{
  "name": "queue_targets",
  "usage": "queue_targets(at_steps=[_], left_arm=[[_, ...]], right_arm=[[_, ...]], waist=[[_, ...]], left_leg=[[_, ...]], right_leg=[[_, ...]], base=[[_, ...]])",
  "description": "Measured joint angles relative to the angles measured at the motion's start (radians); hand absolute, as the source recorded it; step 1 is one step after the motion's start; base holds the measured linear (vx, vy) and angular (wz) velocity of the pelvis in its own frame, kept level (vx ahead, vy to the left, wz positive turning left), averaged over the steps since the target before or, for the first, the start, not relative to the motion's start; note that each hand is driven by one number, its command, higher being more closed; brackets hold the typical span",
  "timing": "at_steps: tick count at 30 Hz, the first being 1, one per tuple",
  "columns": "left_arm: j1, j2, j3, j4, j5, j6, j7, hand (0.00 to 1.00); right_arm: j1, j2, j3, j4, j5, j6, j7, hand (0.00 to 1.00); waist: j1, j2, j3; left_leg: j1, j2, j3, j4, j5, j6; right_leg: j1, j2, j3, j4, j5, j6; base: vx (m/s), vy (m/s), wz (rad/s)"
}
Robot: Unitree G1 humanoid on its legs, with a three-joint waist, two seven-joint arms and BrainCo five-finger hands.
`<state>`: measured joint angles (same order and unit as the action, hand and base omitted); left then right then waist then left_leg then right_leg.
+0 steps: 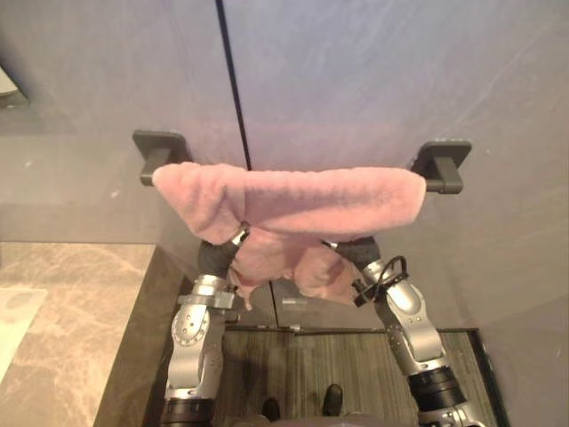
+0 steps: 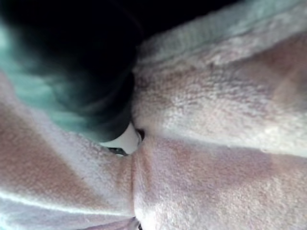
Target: Organize washtable
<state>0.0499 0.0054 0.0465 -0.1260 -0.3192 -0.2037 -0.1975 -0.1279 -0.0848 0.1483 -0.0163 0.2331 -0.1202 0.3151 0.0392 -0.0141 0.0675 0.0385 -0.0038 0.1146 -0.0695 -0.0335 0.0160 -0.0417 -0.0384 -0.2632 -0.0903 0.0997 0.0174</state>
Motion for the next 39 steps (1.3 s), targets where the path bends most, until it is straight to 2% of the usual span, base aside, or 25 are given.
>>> queue_targets(at_steps=[8, 15, 22, 29, 32, 39], left_arm=[[0.011, -0.004, 0.073, 0.0, 0.0, -0.002, 0.009, 0.0], [0.071, -0.003, 0.168, 0.002, -0.001, -0.001, 0.068, 0.0], [0.136, -0.002, 0.181, 0.013, -0.003, 0.001, 0.072, 0.0], [0.214, -0.004, 0.17, 0.063, -0.004, 0.009, 0.064, 0.0], [0.275, -0.012, 0.155, 0.094, -0.013, 0.013, 0.039, 0.0], [0.401, -0.024, 0.152, 0.138, -0.023, 0.026, -0.01, 0.0]], right_arm=[[0.0, 0.0, -0.006, 0.0, 0.001, -0.004, -0.001, 0.0], [0.019, -0.001, -0.031, 0.0, 0.001, -0.007, -0.001, 0.0], [0.057, -0.001, -0.082, -0.003, 0.001, -0.009, -0.007, 0.0], [0.161, 0.001, -0.189, -0.03, 0.011, -0.009, -0.034, 0.0], [0.246, 0.0, -0.235, -0.05, 0.012, -0.009, -0.05, 0.0], [0.423, 0.003, -0.252, -0.094, 0.012, -0.008, -0.02, 0.0]], waist=[[-0.001, -0.004, 0.014], [-0.003, -0.005, 0.016], [-0.002, -0.01, 0.017], [-0.003, -0.012, 0.017], [-0.003, -0.012, 0.017], [-0.001, -0.012, 0.017]], left_leg=[[0.0, 0.0, 0.0, -0.002, 0.0, -0.001], [-0.001, 0.0, -0.001, -0.003, 0.0, -0.001], [-0.003, -0.001, -0.003, -0.003, 0.0, -0.002], [-0.021, -0.001, -0.002, 0.0, 0.001, 0.0], [-0.021, 0.0, -0.002, 0.0, -0.003, 0.002], [-0.007, 0.0, 0.012, 0.006, -0.02, 0.003]], right_leg=[[0.0, 0.0, -0.001, -0.001, -0.001, 0.001], [0.0, -0.001, -0.003, -0.001, -0.001, 0.001], [-0.001, -0.002, -0.007, -0.004, 0.0, 0.001], [-0.017, -0.002, -0.007, -0.006, 0.004, -0.002], [-0.017, -0.001, -0.007, -0.007, 0.004, -0.001], [-0.004, -0.001, 0.013, -0.007, 0.002, 0.001]], base=[[0.0, 0.0, 0.0], [0.0, 0.0, 0.0], [0.0, 0.0, 0.0], [0.0, -0.001, 0.0], [0.06, -0.008, -0.01], [0.01, -0.001, -0.06]])
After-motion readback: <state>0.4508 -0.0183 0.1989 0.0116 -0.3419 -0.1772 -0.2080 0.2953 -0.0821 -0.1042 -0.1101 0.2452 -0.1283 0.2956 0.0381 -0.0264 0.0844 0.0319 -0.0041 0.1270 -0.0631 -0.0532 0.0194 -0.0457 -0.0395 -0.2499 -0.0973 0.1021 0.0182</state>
